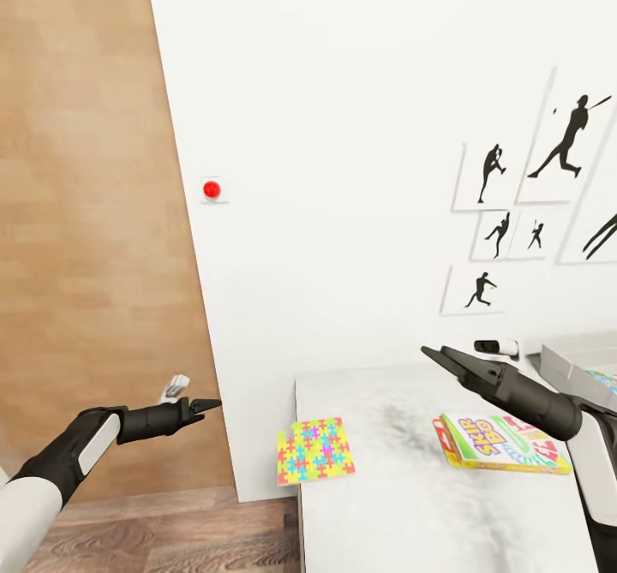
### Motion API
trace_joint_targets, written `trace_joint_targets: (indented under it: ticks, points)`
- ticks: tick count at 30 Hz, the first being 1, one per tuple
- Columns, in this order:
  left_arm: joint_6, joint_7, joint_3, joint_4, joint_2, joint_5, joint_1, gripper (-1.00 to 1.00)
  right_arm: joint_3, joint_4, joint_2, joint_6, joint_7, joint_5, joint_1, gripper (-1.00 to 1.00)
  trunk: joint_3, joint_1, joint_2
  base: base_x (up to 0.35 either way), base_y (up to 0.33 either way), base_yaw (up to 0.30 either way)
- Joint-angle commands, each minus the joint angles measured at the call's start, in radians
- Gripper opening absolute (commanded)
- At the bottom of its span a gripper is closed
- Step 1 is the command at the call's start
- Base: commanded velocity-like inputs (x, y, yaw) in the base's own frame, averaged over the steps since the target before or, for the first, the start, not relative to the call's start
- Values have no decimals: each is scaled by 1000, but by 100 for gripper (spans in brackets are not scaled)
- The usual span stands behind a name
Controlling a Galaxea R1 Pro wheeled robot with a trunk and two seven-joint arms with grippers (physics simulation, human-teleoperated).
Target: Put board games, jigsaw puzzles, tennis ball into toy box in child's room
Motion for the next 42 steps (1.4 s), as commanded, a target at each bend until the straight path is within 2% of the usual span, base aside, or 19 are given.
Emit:
trace_joint_targets:
  ticks: [1,11,34,42]
  points:
    - [6,1,-5,0,1,8,-1,100,0,0,-1,4,3,-3,-1,100,-5,4,-8,0,0,0]
    - [5,1,-4,0,1,8,-1,100,2,0,-3,4,5,-18,0,100,-36,42,-78,0,0,0]
    - [7,0,-5,0,1,9,-1,100,3,0,-2,4,6,-19,0,100,-108,131,-239,0,0,0]
    - [14,-28,-2,0,2,22,-1,100,2,0,-2,4,6,-19,0,100,-133,161,-295,0,0,0]
